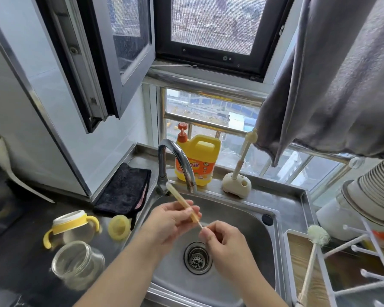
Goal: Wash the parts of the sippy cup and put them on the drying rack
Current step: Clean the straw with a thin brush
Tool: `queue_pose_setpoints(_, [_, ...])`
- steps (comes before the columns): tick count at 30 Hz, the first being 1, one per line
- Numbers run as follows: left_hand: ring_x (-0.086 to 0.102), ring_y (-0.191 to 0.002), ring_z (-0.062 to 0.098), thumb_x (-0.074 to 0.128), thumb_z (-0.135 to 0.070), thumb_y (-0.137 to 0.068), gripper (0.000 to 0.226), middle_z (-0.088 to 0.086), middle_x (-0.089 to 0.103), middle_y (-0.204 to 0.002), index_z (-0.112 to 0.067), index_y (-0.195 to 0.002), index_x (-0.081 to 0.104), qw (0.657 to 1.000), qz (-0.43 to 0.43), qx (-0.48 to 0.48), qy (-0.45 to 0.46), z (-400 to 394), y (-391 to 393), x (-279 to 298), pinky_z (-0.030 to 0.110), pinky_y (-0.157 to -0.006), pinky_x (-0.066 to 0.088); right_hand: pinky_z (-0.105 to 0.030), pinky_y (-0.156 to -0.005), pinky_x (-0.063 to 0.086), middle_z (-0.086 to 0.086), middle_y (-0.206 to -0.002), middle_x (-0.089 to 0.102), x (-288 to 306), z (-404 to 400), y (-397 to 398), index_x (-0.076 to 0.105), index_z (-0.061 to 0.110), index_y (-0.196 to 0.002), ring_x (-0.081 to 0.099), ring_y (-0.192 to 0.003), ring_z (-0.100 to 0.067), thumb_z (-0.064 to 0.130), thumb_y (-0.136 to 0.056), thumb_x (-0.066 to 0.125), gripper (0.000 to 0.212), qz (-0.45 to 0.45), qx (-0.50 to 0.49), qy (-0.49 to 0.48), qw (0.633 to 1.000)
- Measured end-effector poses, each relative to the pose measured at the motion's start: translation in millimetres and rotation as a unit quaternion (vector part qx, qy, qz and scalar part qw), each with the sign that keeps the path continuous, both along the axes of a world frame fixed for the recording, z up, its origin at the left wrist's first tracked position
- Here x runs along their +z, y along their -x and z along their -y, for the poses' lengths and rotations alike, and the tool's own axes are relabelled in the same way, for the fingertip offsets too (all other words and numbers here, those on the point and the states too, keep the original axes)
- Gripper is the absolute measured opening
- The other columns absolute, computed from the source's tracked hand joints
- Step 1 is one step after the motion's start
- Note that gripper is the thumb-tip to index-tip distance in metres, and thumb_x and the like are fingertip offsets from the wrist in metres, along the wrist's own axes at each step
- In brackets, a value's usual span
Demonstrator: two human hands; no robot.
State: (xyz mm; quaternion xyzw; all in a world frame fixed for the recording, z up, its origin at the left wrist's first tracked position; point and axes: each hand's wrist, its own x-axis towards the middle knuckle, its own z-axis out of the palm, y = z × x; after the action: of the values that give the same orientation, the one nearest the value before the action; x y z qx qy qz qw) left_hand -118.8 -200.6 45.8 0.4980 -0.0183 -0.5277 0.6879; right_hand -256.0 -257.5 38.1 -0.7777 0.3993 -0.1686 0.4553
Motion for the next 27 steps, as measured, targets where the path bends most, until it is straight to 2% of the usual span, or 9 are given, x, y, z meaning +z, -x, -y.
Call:
queue_pose_setpoints(4, [0.070, -0.065, 0.021, 0.053, 0.009, -0.088, 0.010, 0.017, 0.070, -0.075, 0.007, -0.094, 0.061, 1.000, -0.009, 0.000, 0.011, 0, 9, -2, 0.027, -0.055, 0.058, -0.015, -0.051, 0.034, 0.019, -0.049, 0.053, 2, -3, -9, 0.063, 0.019, -0.072, 0.048, -0.052, -0.001, 0.019, -0.091, 0.060, 0.019, 0.005, -0.006, 0.011, 1.000])
queue_pose_setpoints(7, [0.070, -0.063, 0.020, 0.050, 0.009, -0.090, 0.011, 0.015, 0.069, -0.072, 0.006, -0.093, 0.061, 1.000, -0.013, 0.020, 0.021, -3, -1, -2, 0.027, -0.055, 0.058, -0.014, -0.052, 0.034, 0.019, -0.049, 0.053, 4, -3, 0, 0.065, 0.019, -0.072, 0.049, -0.052, -0.001, 0.019, -0.089, 0.061, 0.018, -0.006, 0.005, 0.019, 1.000])
queue_pose_setpoints(12, [0.068, -0.070, 0.023, 0.046, 0.011, -0.092, 0.017, 0.014, 0.069, -0.073, 0.004, -0.099, 0.059, 1.000, 0.010, -0.014, 0.009, -1, 10, 3, 0.027, -0.056, 0.057, -0.015, -0.052, 0.036, 0.025, -0.051, 0.053, 7, -8, -9, 0.063, 0.018, -0.073, 0.050, -0.055, 0.001, 0.021, -0.090, 0.060, 0.018, 0.000, -0.013, 0.041, 0.999])
queue_pose_setpoints(15, [0.067, -0.071, 0.027, 0.041, 0.014, -0.093, 0.020, 0.018, 0.067, -0.077, 0.001, -0.104, 0.052, 0.999, -0.012, 0.029, 0.025, -2, -2, 9, 0.034, -0.059, 0.060, -0.016, -0.053, 0.039, 0.012, -0.054, 0.058, 8, -13, -5, 0.065, 0.020, -0.074, 0.054, -0.057, -0.006, 0.022, -0.089, 0.060, 0.016, -0.012, 0.007, 0.041, 0.999])
queue_pose_setpoints(18, [0.068, -0.071, 0.028, 0.040, 0.012, -0.094, 0.021, 0.018, 0.065, -0.081, -0.002, -0.106, 0.050, 0.999, -0.018, 0.023, 0.033, -4, -2, 10, 0.036, -0.061, 0.060, -0.018, -0.058, 0.043, 0.001, -0.063, 0.065, 7, -15, -2, 0.066, 0.023, -0.075, 0.060, -0.066, -0.012, 0.021, -0.089, 0.061, 0.016, -0.018, 0.012, 0.030, 0.999])
queue_pose_setpoints(21, [0.069, -0.068, 0.024, 0.044, 0.001, -0.096, 0.009, 0.013, 0.068, -0.070, -0.002, -0.099, 0.052, 0.999, -0.003, 0.013, 0.029, -4, 8, 7, 0.035, -0.063, 0.060, -0.014, -0.057, 0.041, 0.008, -0.060, 0.064, 6, -15, -5, 0.065, 0.027, -0.074, 0.059, -0.064, -0.008, 0.019, -0.090, 0.060, 0.018, -0.008, 0.010, 0.035, 0.999])
queue_pose_setpoints(23, [0.069, -0.068, 0.022, 0.047, -0.007, -0.097, 0.012, 0.012, 0.069, -0.072, -0.001, -0.093, 0.056, 0.999, 0.019, 0.019, 0.019, -4, 6, 6, 0.030, -0.061, 0.059, -0.015, -0.056, 0.041, 0.016, -0.057, 0.061, 5, -16, -6, 0.063, 0.033, -0.073, 0.058, -0.059, -0.006, 0.017, -0.089, 0.062, 0.022, 0.006, 0.009, 0.036, 0.999])
queue_pose_setpoints(27, [0.061, -0.062, 0.016, 0.047, -0.004, -0.096, 0.018, 0.010, 0.061, -0.072, 0.002, -0.088, 0.062, 0.998, 0.034, 0.048, 0.000, -6, -8, 7, 0.025, -0.058, 0.058, -0.017, -0.056, 0.043, 0.021, -0.055, 0.059, 3, -22, 5, 0.065, 0.039, -0.066, 0.059, -0.057, -0.012, 0.016, -0.085, 0.066, 0.030, -0.004, 0.045, 0.047, 0.998])
